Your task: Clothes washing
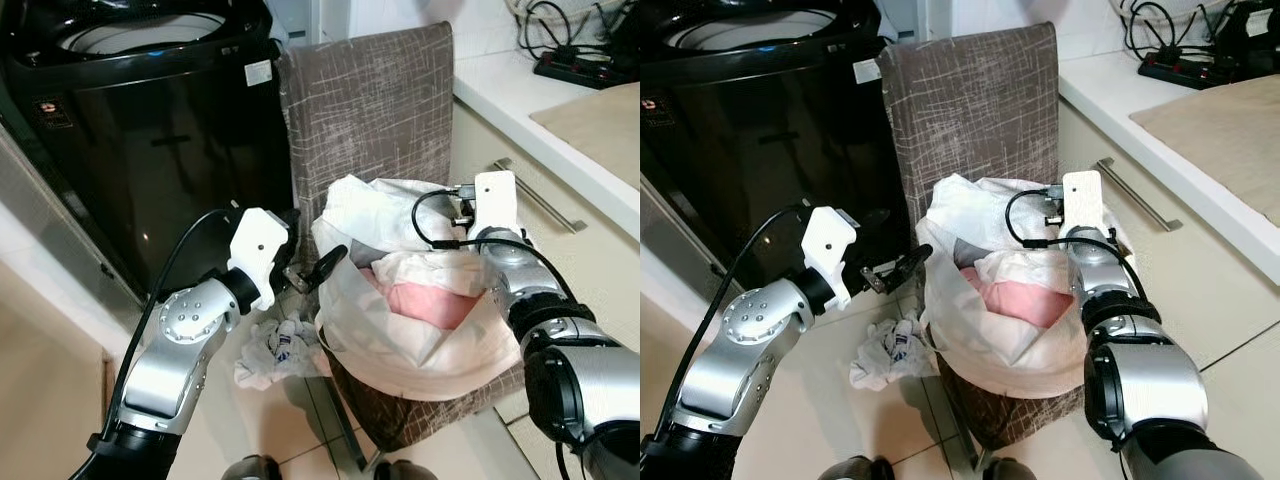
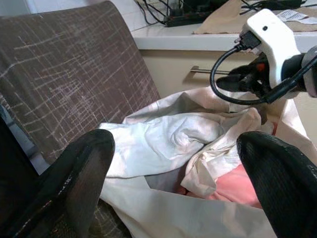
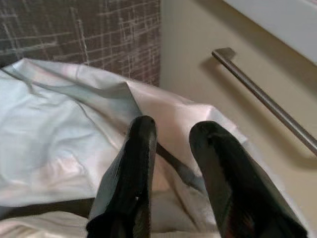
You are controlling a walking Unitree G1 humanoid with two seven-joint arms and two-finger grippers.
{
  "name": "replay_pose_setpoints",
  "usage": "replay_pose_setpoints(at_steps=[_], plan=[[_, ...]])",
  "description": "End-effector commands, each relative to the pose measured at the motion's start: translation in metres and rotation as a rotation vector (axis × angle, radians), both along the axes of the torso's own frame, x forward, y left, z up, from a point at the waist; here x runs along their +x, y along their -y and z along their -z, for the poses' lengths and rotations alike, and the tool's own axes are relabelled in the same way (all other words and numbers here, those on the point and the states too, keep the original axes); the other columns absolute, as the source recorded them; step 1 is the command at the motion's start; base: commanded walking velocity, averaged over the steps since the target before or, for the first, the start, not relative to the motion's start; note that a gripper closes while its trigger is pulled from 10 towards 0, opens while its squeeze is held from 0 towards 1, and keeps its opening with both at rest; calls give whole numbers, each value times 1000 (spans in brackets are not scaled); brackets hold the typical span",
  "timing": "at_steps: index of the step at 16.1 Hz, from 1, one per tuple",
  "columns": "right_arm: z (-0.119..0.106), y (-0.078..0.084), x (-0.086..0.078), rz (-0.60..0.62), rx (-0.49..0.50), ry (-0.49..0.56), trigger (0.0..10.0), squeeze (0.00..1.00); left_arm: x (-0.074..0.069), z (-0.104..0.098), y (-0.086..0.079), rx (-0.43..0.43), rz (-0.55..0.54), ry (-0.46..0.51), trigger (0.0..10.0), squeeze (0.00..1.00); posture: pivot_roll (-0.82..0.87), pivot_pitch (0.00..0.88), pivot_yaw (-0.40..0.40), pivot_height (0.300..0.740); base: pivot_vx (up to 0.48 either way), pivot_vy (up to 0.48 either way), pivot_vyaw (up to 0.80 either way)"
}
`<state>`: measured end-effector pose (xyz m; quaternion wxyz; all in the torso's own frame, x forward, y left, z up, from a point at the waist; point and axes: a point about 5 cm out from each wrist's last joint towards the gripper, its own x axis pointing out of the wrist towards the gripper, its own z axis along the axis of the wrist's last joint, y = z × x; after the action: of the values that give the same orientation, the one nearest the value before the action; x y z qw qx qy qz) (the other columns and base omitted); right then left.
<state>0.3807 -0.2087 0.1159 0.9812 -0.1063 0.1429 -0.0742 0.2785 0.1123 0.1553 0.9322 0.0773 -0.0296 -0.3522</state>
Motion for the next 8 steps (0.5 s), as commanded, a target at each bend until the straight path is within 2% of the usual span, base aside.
replay_pose_setpoints(at_steps=[1,2,4,8], plan=[[6,1,-3,25,36,-25,10000,1000,4,0,-4,21,-34,12,10000,0,-73,30,25,740,0,0,0],[8,2,-4,59,71,-15,10000,1000,7,1,-5,39,-47,19,10000,0,-76,33,27,740,0,0,0],[12,0,-6,60,78,-5,10000,1000,9,0,-5,47,-39,22,10000,0,-83,35,33,740,0,0,0],[14,-1,-7,-33,-129,-53,10000,1000,7,1,-1,31,-17,8,10000,0,-91,43,45,740,0,0,0]])
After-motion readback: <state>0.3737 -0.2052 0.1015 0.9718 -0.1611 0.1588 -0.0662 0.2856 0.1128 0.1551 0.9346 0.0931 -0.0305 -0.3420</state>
